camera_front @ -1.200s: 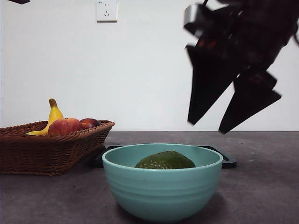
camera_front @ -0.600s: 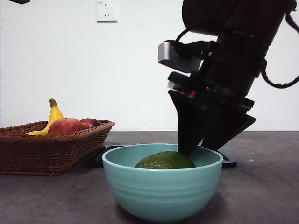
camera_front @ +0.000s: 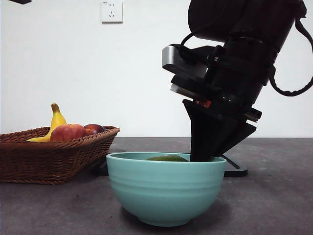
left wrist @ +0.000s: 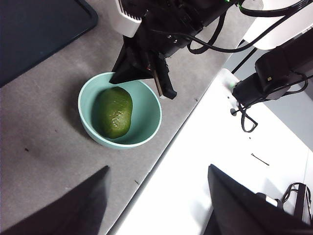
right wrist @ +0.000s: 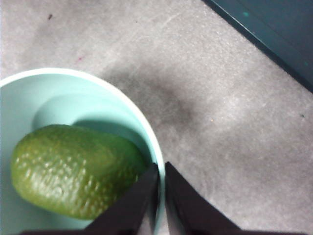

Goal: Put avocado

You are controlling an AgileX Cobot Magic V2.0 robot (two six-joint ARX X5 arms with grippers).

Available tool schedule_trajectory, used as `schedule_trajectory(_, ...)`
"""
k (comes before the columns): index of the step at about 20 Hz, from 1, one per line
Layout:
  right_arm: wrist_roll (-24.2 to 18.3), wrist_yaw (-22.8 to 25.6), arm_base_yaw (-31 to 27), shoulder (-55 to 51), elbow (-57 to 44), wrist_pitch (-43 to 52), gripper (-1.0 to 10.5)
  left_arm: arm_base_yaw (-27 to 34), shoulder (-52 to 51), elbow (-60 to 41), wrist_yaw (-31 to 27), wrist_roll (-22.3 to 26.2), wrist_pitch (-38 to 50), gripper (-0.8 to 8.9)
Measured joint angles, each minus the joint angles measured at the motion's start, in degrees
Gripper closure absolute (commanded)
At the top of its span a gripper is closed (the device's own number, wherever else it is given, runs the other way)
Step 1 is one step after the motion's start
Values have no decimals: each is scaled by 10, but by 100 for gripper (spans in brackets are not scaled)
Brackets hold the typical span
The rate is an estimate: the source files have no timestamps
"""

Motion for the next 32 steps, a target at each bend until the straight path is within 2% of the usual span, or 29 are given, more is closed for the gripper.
schedule_trajectory(7, 15, 3, -7, -5, 43, -37, 935, 0, 0, 0, 0, 0, 0, 503)
schedule_trajectory(13, 12, 11, -68, 3, 144, -59, 935, 0, 0, 0, 0, 0, 0, 503)
schedule_trajectory(17, -2, 16, -114, 90, 265, -85, 935, 0, 0, 0, 0, 0, 0, 503)
schedule_trajectory(22, -8, 16, -146, 226, 390, -100, 935, 0, 0, 0, 0, 0, 0, 503)
schedule_trajectory(27, -12, 16, -159, 290, 407, -97, 935, 0, 0, 0, 0, 0, 1, 503)
schedule_trajectory(32, -12, 15, -162, 293, 409, -97, 931, 0, 0, 0, 0, 0, 2, 503)
